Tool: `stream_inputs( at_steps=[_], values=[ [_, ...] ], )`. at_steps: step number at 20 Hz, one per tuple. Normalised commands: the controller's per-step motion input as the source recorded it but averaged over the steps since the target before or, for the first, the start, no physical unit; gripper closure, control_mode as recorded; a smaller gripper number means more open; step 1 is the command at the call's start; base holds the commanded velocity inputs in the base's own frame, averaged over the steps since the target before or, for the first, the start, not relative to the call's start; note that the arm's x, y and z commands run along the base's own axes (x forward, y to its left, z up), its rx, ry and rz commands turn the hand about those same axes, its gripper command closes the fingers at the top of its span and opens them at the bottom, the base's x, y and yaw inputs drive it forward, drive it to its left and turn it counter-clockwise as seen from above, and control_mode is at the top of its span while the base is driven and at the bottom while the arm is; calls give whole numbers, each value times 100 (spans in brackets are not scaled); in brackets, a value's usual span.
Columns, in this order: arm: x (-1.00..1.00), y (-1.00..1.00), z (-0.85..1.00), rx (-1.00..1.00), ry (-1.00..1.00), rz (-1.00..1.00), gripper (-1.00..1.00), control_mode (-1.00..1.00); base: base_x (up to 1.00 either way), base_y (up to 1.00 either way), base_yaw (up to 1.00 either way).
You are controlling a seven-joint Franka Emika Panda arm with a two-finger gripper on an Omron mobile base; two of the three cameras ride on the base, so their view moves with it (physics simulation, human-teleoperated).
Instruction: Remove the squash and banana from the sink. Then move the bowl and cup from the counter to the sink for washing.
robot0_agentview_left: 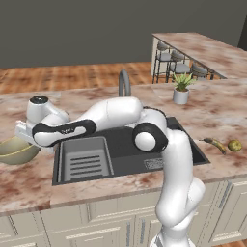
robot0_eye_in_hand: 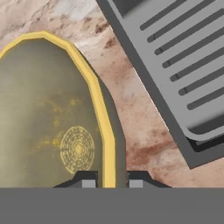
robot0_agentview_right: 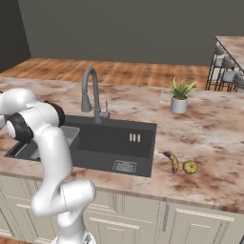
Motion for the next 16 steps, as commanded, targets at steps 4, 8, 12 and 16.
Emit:
stream_inputs(
  at_steps=[4, 8, 12, 16],
  values=[
    [-16, -33, 25, 6, -3, -1, 100, -100, 0, 0, 0],
    [-18, -36, 22, 7, -1, -1, 100, -100, 0, 0, 0],
    [-16, -37, 21, 7, 0, -1, 100, -100, 0, 0, 0],
    [-17, -35, 20, 5, 0, 0, 100, -100, 0, 0, 0]
  ],
)
